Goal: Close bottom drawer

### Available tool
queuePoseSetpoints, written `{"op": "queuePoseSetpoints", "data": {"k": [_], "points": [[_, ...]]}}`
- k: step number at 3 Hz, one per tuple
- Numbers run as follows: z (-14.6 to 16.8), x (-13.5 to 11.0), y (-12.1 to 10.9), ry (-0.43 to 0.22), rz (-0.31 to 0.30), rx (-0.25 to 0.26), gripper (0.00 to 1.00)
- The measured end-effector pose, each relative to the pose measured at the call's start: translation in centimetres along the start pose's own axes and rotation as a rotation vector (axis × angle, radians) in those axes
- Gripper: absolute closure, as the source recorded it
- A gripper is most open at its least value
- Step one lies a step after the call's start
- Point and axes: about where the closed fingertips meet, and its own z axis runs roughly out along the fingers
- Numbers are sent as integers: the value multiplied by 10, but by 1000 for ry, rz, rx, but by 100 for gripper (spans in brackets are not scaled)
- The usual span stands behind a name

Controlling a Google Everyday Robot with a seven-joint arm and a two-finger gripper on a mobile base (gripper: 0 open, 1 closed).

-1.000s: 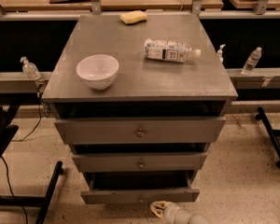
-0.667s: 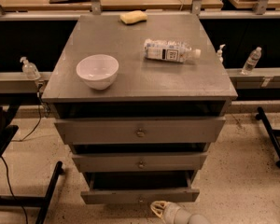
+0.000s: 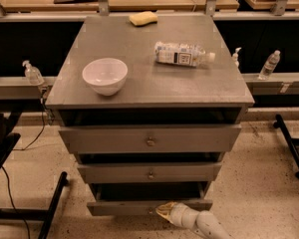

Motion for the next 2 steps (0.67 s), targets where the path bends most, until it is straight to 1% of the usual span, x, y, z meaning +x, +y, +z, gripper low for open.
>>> {"op": "queuePoseSetpoints", "data": {"k": [1,2], "points": [[0,1,0,1,2,3,100],[6,4,-9,7,10,15,100]]}}
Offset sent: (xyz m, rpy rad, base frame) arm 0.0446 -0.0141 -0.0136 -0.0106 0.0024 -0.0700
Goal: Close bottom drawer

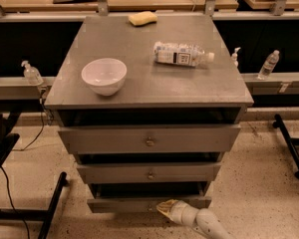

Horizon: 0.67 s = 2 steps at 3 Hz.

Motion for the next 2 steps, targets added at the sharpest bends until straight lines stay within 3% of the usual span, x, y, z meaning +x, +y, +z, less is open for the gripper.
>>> {"op": "queuePoseSetpoints", "data": {"k": [2], "points": [[5,0,-7,-4,9,13,100]]}}
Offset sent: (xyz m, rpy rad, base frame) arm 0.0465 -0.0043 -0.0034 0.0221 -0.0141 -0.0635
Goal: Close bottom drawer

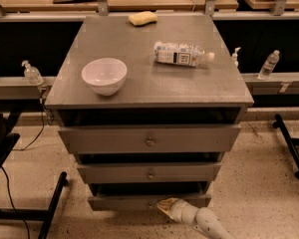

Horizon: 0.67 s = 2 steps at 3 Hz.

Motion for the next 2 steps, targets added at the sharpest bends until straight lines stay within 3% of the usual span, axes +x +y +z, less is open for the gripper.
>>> {"op": "queuePoseSetpoints", "data": {"k": [2], "points": [[-9,9,1,-22,0,38,100]]}}
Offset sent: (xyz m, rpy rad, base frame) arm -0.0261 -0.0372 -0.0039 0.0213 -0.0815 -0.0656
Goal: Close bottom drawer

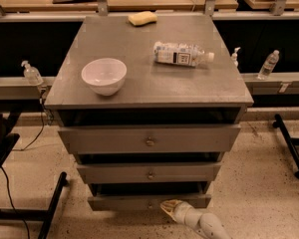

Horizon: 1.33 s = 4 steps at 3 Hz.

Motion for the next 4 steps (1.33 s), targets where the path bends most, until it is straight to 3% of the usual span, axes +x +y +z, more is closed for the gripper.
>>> {"op": "queuePoseSetpoints", "data": {"k": [2,3,4], "points": [[-16,8,21,14,-41,28,100],[1,12,31,25,-72,12,100],[25,15,23,45,-100,10,100]]}}
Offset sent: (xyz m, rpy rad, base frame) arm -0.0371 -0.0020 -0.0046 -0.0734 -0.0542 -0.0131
